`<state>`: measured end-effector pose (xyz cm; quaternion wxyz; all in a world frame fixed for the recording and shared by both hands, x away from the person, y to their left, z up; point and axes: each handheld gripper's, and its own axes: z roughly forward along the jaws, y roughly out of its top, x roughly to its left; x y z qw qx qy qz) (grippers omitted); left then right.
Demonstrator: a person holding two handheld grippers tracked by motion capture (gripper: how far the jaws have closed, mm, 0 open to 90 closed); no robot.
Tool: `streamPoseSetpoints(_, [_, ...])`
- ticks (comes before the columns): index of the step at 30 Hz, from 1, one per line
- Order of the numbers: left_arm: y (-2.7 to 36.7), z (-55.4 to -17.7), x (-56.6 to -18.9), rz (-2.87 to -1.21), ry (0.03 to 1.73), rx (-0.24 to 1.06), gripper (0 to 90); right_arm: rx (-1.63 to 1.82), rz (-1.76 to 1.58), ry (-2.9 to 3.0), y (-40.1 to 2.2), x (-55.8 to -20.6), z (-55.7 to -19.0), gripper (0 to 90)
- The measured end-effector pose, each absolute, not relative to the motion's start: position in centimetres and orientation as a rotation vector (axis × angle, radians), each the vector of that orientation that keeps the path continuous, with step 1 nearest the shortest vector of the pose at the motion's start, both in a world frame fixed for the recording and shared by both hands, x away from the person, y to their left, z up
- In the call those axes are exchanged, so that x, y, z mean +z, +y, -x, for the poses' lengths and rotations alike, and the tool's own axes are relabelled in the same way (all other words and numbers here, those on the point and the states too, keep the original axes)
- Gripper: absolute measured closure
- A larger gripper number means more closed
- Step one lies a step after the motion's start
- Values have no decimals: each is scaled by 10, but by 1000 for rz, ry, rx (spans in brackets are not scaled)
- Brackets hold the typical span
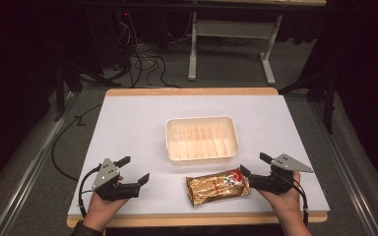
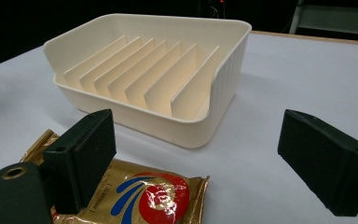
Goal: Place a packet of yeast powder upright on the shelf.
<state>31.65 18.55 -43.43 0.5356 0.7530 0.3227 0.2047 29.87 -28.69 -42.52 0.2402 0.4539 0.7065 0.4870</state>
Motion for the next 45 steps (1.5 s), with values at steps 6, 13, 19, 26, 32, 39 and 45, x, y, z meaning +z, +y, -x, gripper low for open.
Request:
streamPoseSetpoints(6, [177, -322, -434, -1799, 745, 473, 120, 1306, -1306, 1979, -291, -435, -292, 187])
streamPoseSetpoints(13, [168, -327, -433, -1802, 712, 459, 139, 1283, -1492, 2018, -302, -445, -288, 202])
streamPoseSetpoints(19, [159, -333, -433, -1806, 699, 442, 139, 1283, -1566, 2053, -306, -452, -284, 182])
streamPoseSetpoints(26, [151, -337, -433, -1810, 681, 427, 140, 1225, -1594, 2109, -300, -461, -280, 189])
streamPoseSetpoints(32, [148, -338, -433, -1810, 671, 426, 142, 1223, -1597, 2144, -301, -465, -278, 278])
streamPoseSetpoints(39, [150, -337, -432, -1796, 682, 440, 150, 1226, -1603, 2204, -298, -470, -280, 371])
streamPoseSetpoints(45, [152, -339, -432, -1783, 706, 422, 151, 1207, -1584, 2266, -292, -474, -282, 496])
